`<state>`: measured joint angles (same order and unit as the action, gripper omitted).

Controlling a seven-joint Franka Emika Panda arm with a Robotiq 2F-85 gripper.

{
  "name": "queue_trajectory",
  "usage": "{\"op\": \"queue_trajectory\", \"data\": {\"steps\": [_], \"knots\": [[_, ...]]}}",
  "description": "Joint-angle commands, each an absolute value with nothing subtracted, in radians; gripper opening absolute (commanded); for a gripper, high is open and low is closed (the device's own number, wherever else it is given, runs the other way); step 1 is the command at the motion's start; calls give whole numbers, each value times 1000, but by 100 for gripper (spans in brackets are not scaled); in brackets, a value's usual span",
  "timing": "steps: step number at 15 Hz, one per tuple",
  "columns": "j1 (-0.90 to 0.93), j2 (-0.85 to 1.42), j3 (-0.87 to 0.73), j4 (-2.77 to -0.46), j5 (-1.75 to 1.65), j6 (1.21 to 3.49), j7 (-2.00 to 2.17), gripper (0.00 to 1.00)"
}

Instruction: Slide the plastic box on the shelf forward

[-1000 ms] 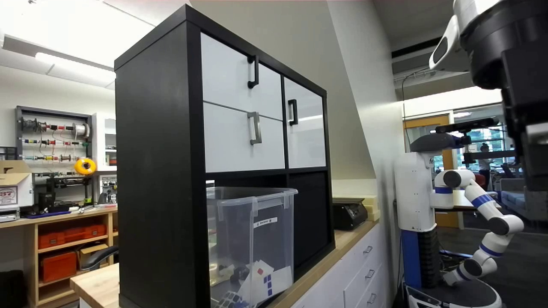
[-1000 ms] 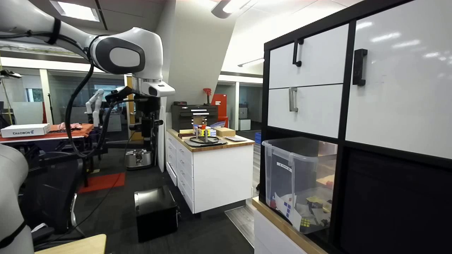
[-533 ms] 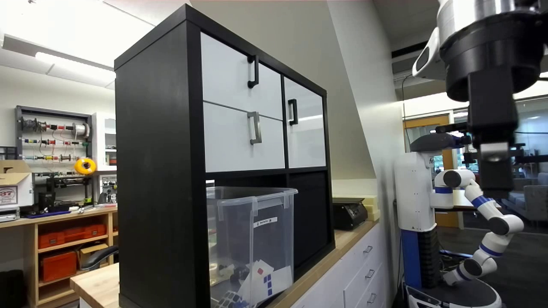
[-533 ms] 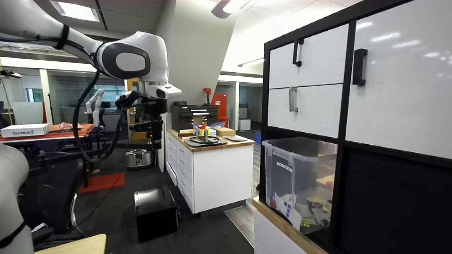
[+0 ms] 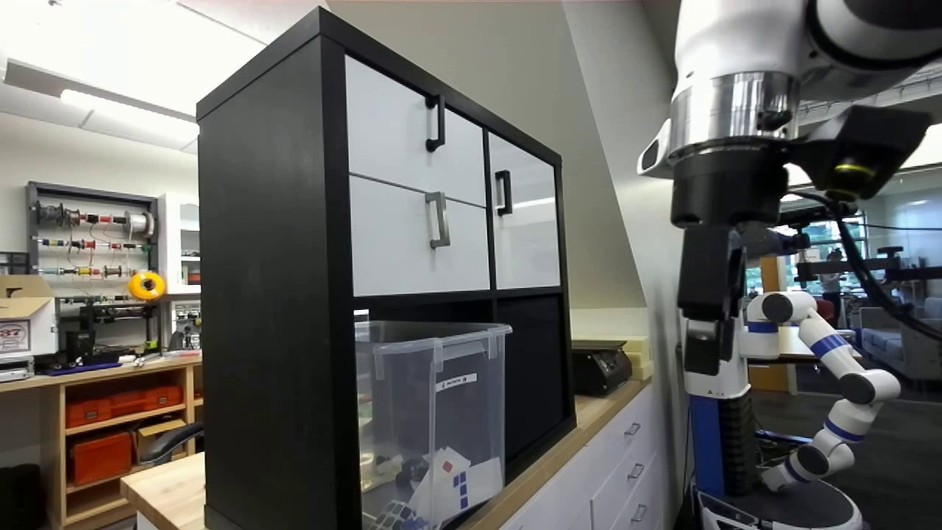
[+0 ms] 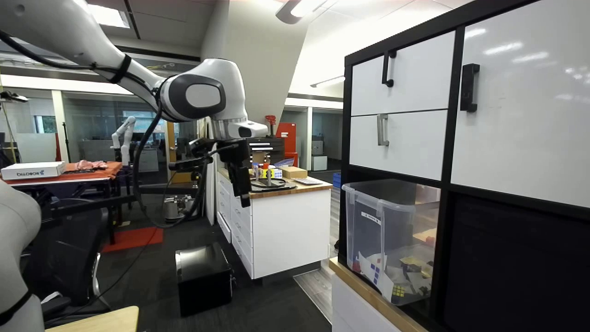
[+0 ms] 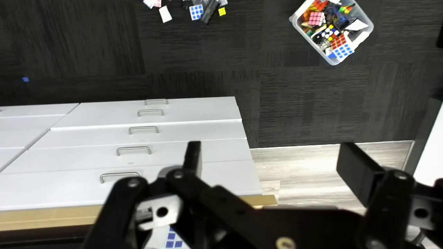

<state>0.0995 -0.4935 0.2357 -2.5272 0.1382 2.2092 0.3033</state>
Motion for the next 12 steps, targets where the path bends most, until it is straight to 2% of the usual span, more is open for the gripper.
{"op": "queue_trajectory", "data": {"steps": [1, 8, 12], "knots": [[71, -386, 188, -2438, 57, 2252, 220, 100], [41, -223, 113, -2282, -35, 2306, 123, 100], [51, -215, 98, -2273, -33, 2298, 125, 100]]}}
